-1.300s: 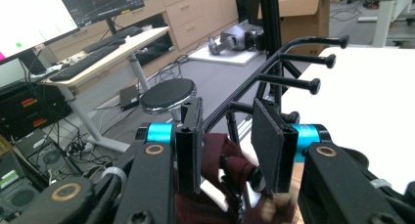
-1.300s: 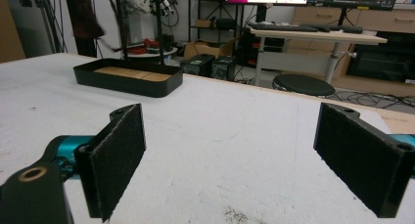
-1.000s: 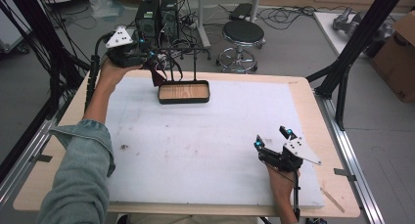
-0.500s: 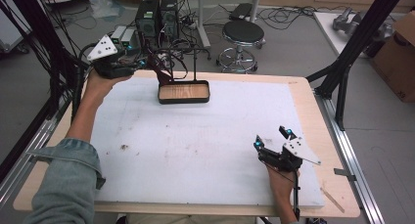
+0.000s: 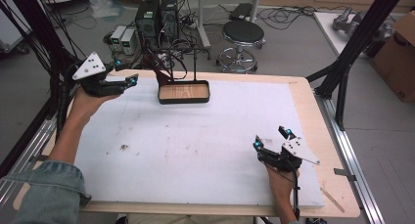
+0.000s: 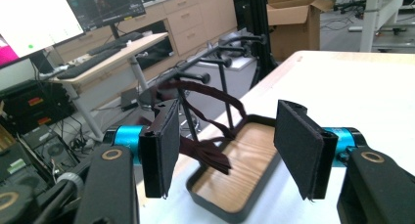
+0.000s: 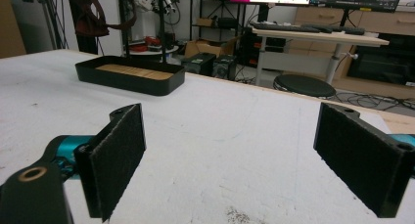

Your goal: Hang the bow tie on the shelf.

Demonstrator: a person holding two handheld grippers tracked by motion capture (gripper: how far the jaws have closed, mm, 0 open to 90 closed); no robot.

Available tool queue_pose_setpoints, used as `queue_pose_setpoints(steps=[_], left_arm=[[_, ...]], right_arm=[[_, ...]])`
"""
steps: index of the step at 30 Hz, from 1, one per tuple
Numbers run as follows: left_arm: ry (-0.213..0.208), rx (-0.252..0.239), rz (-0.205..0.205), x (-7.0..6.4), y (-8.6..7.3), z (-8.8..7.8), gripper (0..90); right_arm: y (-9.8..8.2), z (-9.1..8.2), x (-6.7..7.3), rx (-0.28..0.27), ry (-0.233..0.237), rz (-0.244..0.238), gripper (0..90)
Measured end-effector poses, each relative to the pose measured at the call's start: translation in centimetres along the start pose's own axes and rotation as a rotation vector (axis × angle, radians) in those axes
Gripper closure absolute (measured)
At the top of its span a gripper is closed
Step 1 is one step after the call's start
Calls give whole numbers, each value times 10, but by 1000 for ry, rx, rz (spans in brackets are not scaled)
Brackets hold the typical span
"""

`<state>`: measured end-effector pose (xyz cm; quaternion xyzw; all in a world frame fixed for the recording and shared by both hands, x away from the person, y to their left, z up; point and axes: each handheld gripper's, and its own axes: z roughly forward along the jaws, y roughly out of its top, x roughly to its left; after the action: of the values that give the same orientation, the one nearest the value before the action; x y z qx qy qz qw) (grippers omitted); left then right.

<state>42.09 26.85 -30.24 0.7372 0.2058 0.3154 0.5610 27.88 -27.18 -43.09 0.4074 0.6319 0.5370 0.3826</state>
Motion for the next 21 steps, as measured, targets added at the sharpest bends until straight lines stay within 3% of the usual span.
queue_pose_setpoints(steps=[3,12,21], left_arm=[[5,14,3,-6,-5,-7,414],[20,35,-43,-22,-27,-34,347],[70,43,-57,-29,-46,-70,321]], right_arm=[[0,0,0,1,0,-1,110],[0,0,0,2,-1,-6,110],[0,0,1,8,-4,-13,110]])
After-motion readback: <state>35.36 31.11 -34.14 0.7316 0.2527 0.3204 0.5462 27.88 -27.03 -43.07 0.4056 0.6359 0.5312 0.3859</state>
